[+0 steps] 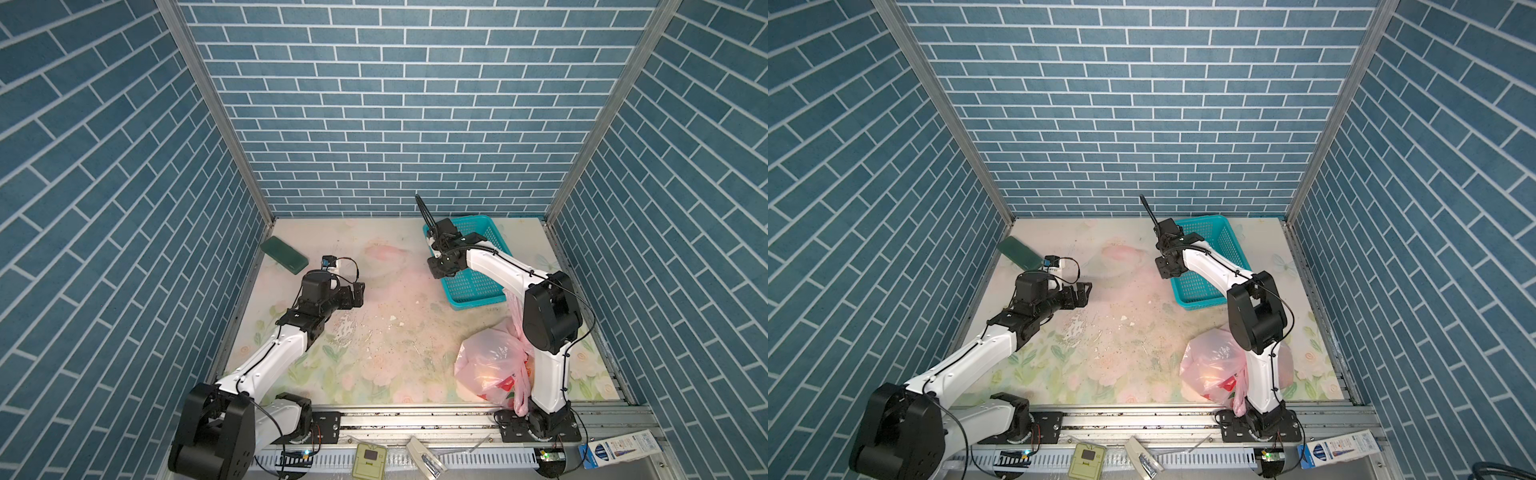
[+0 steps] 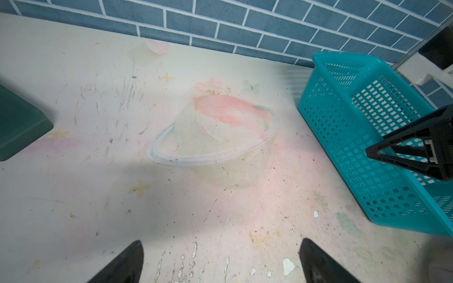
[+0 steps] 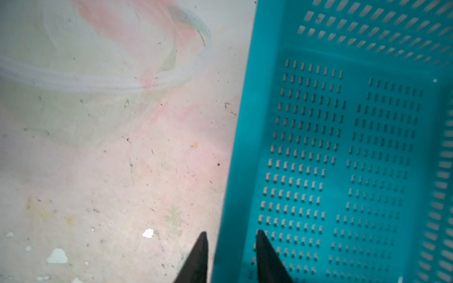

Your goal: Untie the knot of the plastic bag and take out the fruit

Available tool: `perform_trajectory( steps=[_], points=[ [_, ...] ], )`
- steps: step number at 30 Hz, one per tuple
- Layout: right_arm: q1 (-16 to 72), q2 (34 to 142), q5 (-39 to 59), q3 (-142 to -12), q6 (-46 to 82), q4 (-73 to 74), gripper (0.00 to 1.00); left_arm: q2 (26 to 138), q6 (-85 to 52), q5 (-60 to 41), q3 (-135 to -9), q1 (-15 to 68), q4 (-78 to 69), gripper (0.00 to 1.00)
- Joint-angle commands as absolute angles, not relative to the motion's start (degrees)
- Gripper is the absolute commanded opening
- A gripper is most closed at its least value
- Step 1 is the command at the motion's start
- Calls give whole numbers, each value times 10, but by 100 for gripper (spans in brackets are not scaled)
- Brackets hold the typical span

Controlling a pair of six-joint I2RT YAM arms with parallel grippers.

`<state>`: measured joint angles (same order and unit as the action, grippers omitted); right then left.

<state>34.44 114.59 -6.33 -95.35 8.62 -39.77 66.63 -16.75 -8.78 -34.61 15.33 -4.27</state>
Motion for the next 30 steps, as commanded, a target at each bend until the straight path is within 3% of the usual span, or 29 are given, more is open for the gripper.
perform_trajectory(
  steps=[1,5,11,30],
  points=[
    [332,1141,-93,-935,79,-398,19,679,-169,-94,-370,160,-57,100],
    [305,1137,-104,-924,68,-391,7,690,-170,-94,-380,166,-60,100],
    [252,1144,-110,-924,43,-380,1,698,-166,-92,-388,171,-56,100],
    [136,1208,-173,-989,39,-386,0,707,-164,-85,-397,177,-46,100]
  ],
)
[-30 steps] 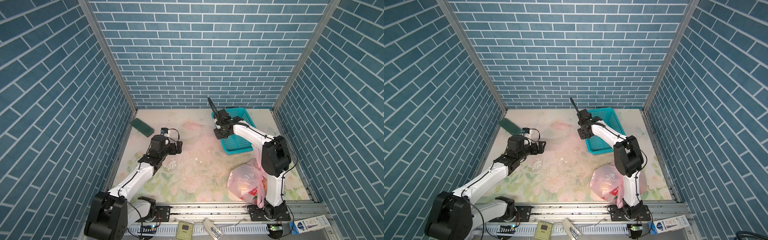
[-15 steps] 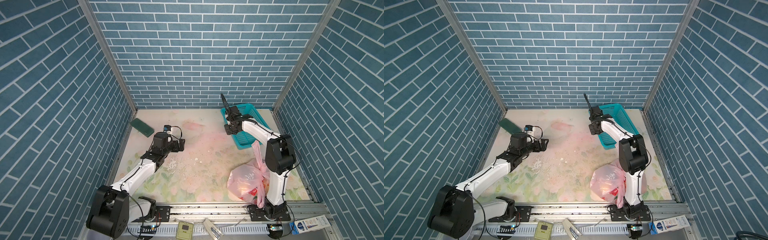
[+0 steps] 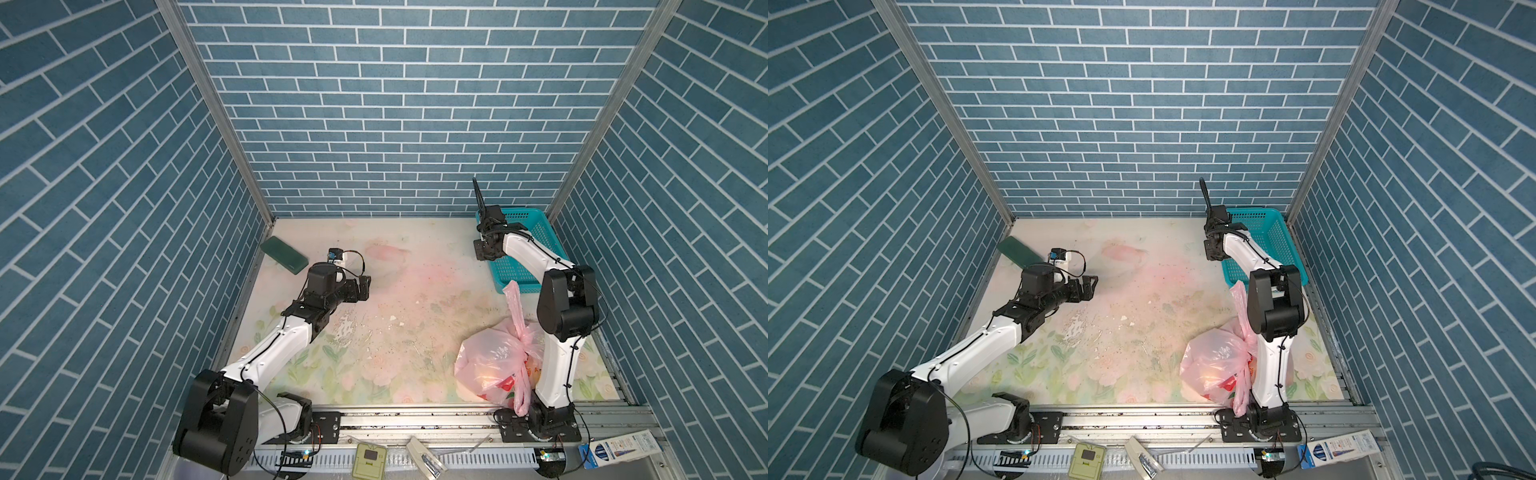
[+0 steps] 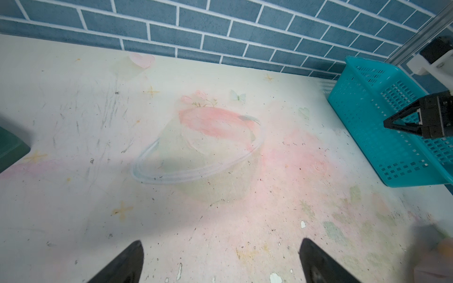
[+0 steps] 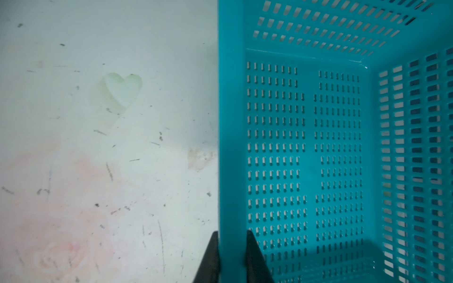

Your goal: Untie the knot of the plastic bag and take out the fruit

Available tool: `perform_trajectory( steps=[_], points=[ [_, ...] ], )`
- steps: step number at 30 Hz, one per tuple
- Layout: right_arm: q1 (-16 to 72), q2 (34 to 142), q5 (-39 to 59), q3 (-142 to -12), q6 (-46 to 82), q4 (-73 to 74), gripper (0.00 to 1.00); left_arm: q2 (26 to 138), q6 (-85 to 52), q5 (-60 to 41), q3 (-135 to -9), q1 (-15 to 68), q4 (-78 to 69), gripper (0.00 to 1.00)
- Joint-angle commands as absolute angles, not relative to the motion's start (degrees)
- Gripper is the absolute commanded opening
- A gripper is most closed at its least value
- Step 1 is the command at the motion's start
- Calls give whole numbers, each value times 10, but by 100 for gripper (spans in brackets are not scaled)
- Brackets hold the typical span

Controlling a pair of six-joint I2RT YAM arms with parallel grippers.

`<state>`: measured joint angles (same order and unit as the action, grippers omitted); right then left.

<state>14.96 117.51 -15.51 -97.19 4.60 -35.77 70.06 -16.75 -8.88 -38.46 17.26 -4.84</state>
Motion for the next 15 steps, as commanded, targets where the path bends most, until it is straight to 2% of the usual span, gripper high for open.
perform_trajectory(
  steps=[1,11,12,15],
  points=[
    [133,1211,-179,-993,40,-389,0,708,-164,-84,-397,177,-47,100],
    [123,1226,-193,-1015,22,-396,0,723,-164,-84,-414,184,-54,100],
    [123,1224,-187,-1016,21,-398,4,724,-164,-84,-415,183,-54,100],
    [124,1203,-155,-1015,24,-403,37,726,-164,-85,-418,184,-54,100]
  ],
)
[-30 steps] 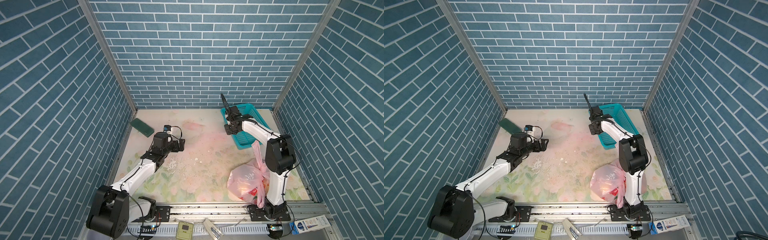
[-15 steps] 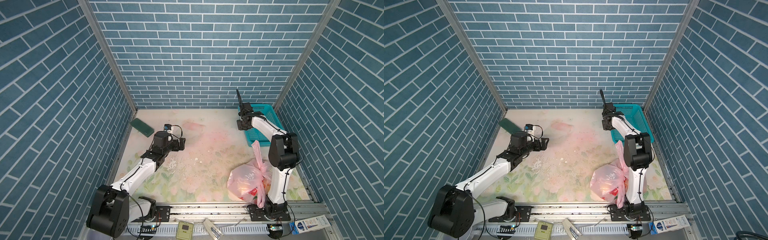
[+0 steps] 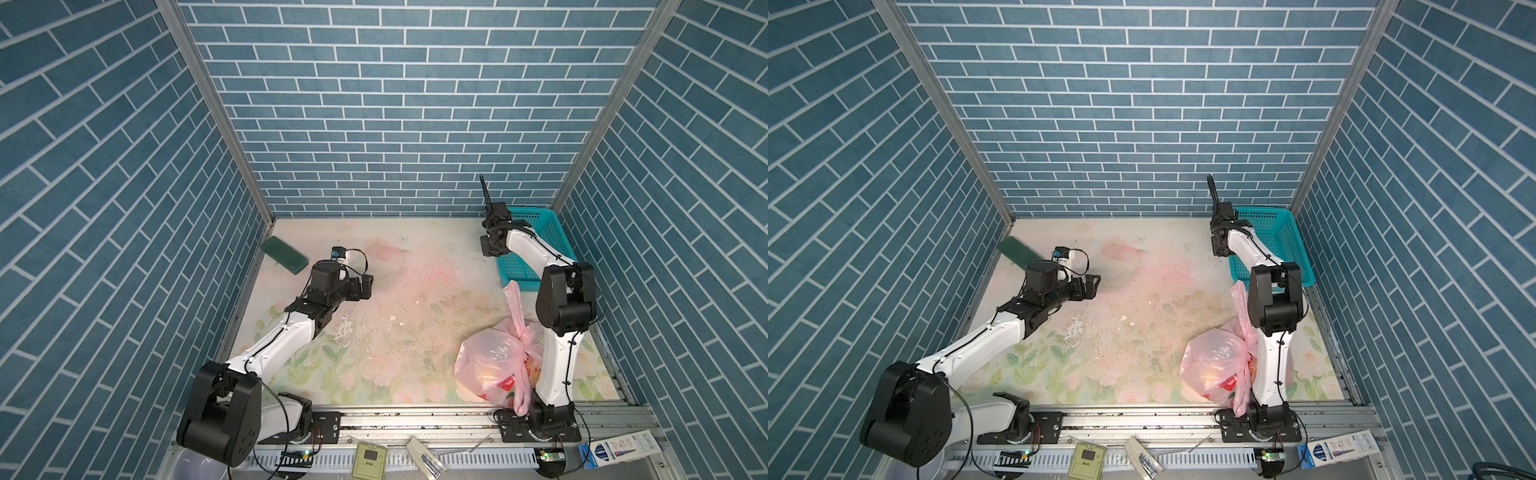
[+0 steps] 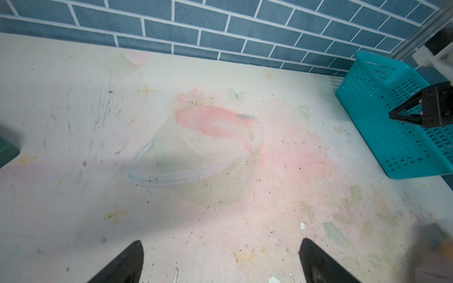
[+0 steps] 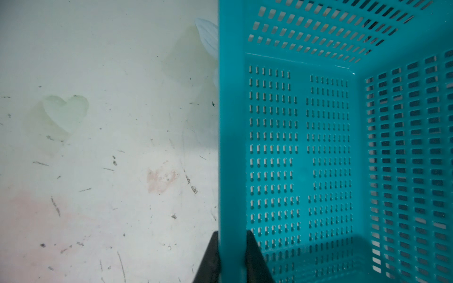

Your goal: Untie the knot of the plastic bag and take out the fruit

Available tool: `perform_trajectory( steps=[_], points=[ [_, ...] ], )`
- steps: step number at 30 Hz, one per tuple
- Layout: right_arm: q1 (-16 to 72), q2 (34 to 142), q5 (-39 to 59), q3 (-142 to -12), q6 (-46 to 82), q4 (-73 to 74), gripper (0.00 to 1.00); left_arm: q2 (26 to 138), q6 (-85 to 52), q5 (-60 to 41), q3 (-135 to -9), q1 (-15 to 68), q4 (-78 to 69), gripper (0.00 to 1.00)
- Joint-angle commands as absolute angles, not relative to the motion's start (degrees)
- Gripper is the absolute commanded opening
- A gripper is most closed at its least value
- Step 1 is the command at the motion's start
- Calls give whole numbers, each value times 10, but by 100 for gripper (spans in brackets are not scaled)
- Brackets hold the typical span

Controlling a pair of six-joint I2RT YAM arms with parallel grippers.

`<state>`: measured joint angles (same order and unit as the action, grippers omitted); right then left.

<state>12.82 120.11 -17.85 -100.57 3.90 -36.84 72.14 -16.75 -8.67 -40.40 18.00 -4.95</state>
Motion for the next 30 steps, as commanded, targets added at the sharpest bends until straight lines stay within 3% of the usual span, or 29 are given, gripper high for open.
perform_trajectory(
  steps=[1,2,4,10,22,30],
  points=[
    [126,1190,-145,-1011,28,-405,50,726,-164,-85,-419,184,-54,100],
    [128,1173,-135,-1004,31,-405,60,726,-163,-84,-419,185,-54,100],
    [135,1142,-123,-993,37,-411,69,727,-163,-84,-420,185,-54,100],
    [178,1034,-101,-960,64,-487,77,728,-163,-84,-419,190,-58,100],
    [242,807,-61,-809,283,-704,77,728,-164,-82,-406,197,-76,100],
    [242,718,-123,-684,383,-773,76,728,-164,-84,-402,203,-83,100]
  ],
)
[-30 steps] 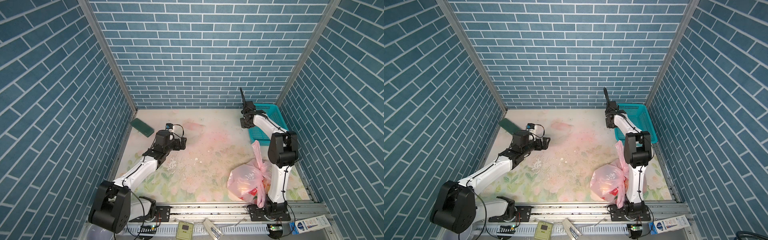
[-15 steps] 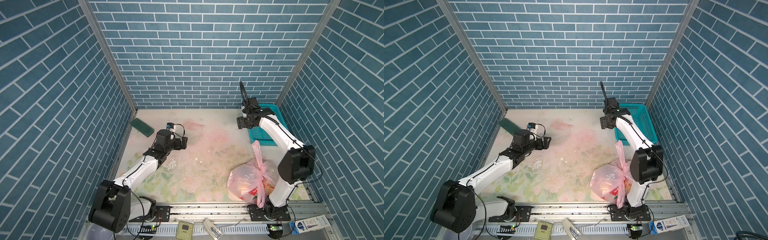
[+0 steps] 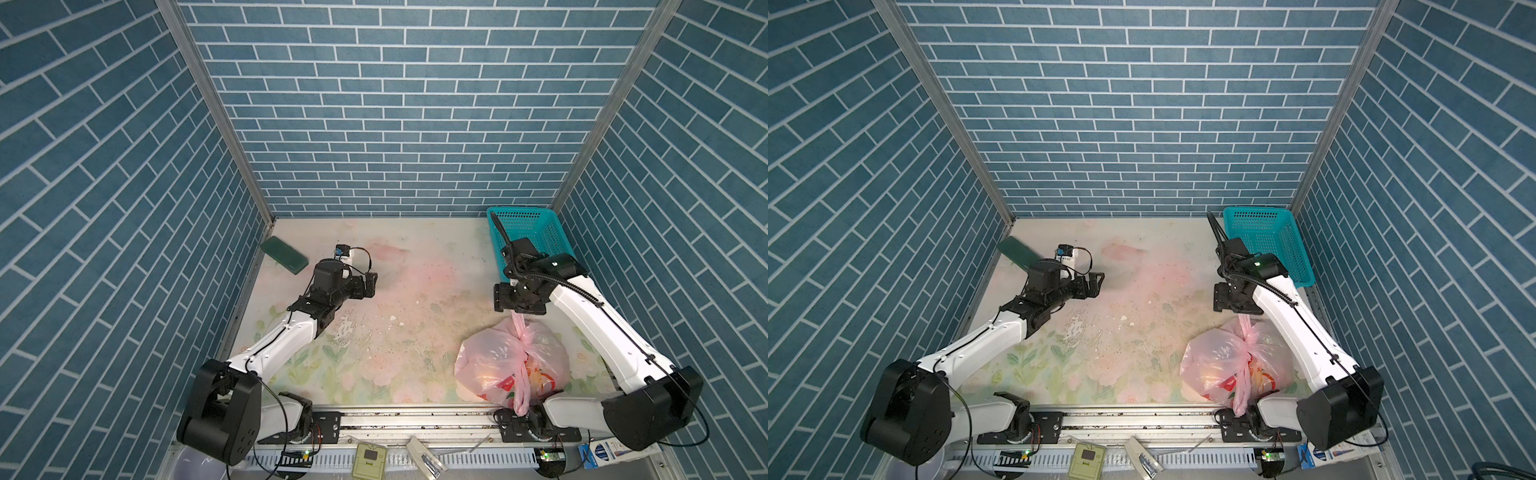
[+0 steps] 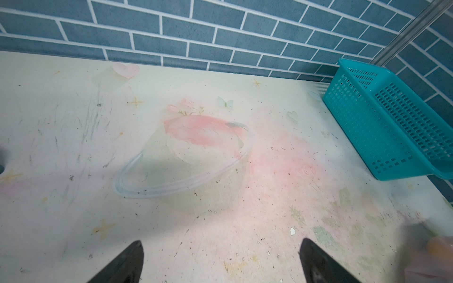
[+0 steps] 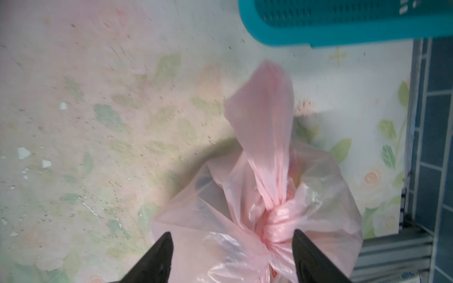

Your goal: Untie the knot of the plastic bag and take out the fruit

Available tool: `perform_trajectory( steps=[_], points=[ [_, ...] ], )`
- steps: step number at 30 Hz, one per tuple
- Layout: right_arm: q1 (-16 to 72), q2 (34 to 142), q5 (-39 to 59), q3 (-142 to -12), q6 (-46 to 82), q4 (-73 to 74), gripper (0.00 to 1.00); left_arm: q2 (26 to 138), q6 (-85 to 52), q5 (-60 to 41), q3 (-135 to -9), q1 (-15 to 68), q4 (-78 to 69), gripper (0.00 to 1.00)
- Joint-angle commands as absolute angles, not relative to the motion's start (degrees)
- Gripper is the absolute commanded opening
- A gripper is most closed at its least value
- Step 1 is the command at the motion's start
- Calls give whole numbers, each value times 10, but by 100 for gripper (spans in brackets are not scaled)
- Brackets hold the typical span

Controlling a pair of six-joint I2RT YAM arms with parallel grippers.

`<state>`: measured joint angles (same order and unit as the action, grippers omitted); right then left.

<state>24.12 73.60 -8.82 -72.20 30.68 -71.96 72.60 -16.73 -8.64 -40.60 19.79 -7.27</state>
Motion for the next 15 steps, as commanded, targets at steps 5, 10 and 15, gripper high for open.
perform_trajectory(
  steps=[5,10,15],
  points=[
    [238,691,-106,-615,414,-730,78,724,-164,-85,-389,206,-82,100],
    [221,686,-96,-553,417,-677,78,713,-163,-84,-387,207,-73,100],
    [202,675,-81,-498,419,-638,73,693,-153,-78,-381,208,-56,100]
  ],
)
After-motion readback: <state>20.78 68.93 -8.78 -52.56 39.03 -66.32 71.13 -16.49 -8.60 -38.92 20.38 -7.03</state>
